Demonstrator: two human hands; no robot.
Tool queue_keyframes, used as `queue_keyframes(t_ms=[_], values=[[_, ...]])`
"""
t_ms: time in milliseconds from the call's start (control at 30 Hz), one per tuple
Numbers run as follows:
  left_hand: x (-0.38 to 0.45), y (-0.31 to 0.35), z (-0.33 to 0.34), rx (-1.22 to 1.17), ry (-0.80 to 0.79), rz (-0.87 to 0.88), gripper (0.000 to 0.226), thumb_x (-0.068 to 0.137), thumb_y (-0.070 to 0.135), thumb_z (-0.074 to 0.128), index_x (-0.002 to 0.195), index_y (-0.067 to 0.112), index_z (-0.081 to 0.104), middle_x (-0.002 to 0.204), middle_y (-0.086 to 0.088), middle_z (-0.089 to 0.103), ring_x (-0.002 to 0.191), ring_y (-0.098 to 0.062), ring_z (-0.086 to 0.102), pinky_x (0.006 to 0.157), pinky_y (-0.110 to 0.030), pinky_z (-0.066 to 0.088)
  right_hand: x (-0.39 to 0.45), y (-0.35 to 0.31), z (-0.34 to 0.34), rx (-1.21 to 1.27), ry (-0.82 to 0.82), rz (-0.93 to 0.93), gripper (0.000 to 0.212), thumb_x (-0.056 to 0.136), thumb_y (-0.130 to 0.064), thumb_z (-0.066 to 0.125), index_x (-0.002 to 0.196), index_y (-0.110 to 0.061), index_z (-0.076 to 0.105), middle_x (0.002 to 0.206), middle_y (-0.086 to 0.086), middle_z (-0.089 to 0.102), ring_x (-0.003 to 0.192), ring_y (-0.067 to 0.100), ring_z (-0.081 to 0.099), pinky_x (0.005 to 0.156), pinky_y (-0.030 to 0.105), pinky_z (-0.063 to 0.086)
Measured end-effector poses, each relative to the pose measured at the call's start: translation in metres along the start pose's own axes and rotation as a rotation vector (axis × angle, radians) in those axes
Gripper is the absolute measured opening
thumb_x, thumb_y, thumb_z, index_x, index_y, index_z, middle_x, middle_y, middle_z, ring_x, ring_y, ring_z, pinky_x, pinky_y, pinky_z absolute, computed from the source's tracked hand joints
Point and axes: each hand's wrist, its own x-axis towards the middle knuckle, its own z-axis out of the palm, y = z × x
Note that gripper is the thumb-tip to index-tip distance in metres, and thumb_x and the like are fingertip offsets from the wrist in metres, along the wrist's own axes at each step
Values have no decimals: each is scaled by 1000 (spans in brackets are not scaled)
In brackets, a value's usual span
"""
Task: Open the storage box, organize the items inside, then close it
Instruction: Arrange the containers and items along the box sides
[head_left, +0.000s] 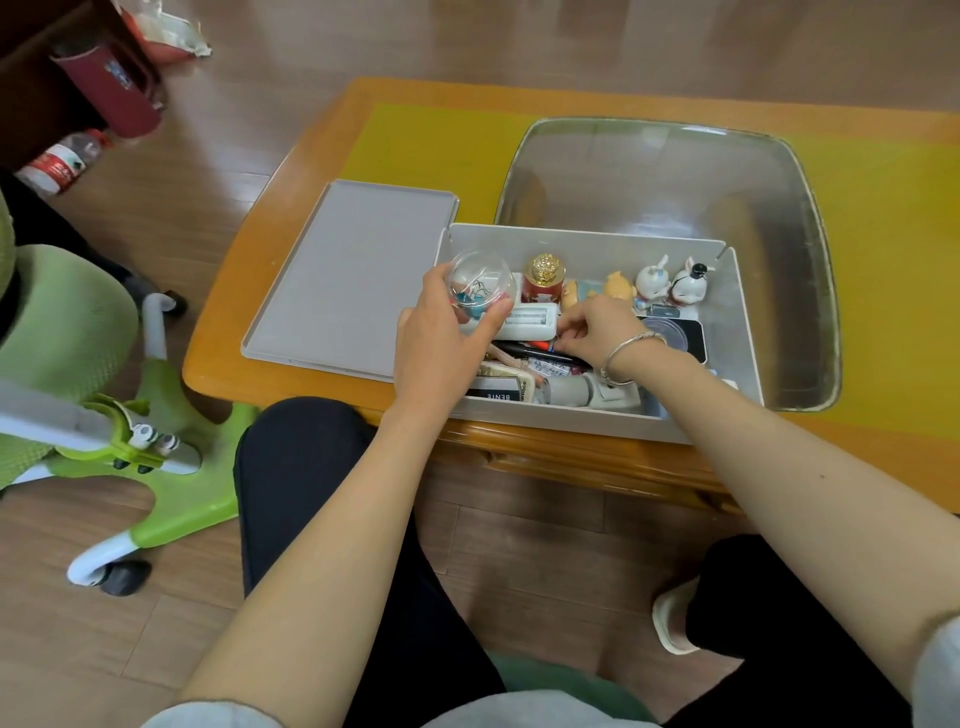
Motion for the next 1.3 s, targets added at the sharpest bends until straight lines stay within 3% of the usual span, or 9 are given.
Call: queue_keyframes(t_ms=[133, 300, 400, 533, 667, 767, 900, 1300], values=[[0, 0, 0, 2, -8, 10, 71, 79, 71, 54, 134, 29, 36, 118, 8, 59, 103, -15, 57, 79, -30, 53, -3, 0, -2, 7, 5, 3, 9, 83, -13, 70, 85, -6, 72, 87, 9, 70, 74, 13, 56, 76, 26, 47], [0, 0, 0, 52, -28, 35, 73, 78, 70, 56, 135, 29, 38, 119, 8, 60, 104, -14, 54, 79, -26, 45, -17, 7, -15, 156, 195, 43, 6, 81, -7, 70, 83, -3, 73, 79, 12, 69, 67, 16, 60, 69, 24, 48], [0, 1, -1, 74, -29, 181, 68, 78, 52, 71, 135, 28, 41, 122, 5, 58, 106, -14, 55, 91, -34, 47, -29, 11, -22, 318, 319, 77, 2, 80, -7, 71, 82, -7, 73, 71, 10, 68, 52, 0, 56, 62, 12, 50], [-2, 2, -2, 49, -19, 281, 65, 77, 32, 78, 132, 24, 44, 124, 2, 52, 112, -13, 50, 91, -38, 51, -47, 12, -28, 476, 380, 76, 4, 79, -5, 72, 83, -5, 72, 67, 0, 64, 54, 0, 54, 59, 9, 46], [-12, 18, 14, 1, -122, 224, 68, 74, 46, 77, 129, 24, 45, 121, 6, 54, 108, -9, 50, 87, -26, 46, -58, 7, -33, 543, 435, 52, 5, 78, -5, 73, 80, -9, 70, 64, -8, 59, 52, -3, 49, 58, 7, 43], [-19, 32, 32, 46, -196, 214, 69, 73, 58, 72, 128, 24, 47, 119, 7, 59, 107, -13, 54, 85, -30, 49, -62, 3, -39, 588, 487, 23, 6, 79, -2, 72, 80, -7, 68, 65, -7, 58, 51, -6, 49, 56, 6, 41], [-19, 40, 41, 41, -182, 191, 66, 76, 54, 72, 129, 26, 47, 122, 5, 59, 113, -16, 52, 88, -40, 50, -67, 6, -48, 641, 575, 8, 10, 79, 0, 71, 81, -8, 67, 66, -8, 58, 54, -7, 50, 58, 6, 41], [-20, 39, 41, 108, -196, 184, 65, 74, 53, 74, 127, 24, 48, 116, 4, 61, 110, -18, 53, 84, -37, 50, -59, -8, -42, 577, 500, -36, 9, 80, -7, 73, 85, -15, 71, 65, -12, 62, 55, -7, 58, 58, 6, 44]])
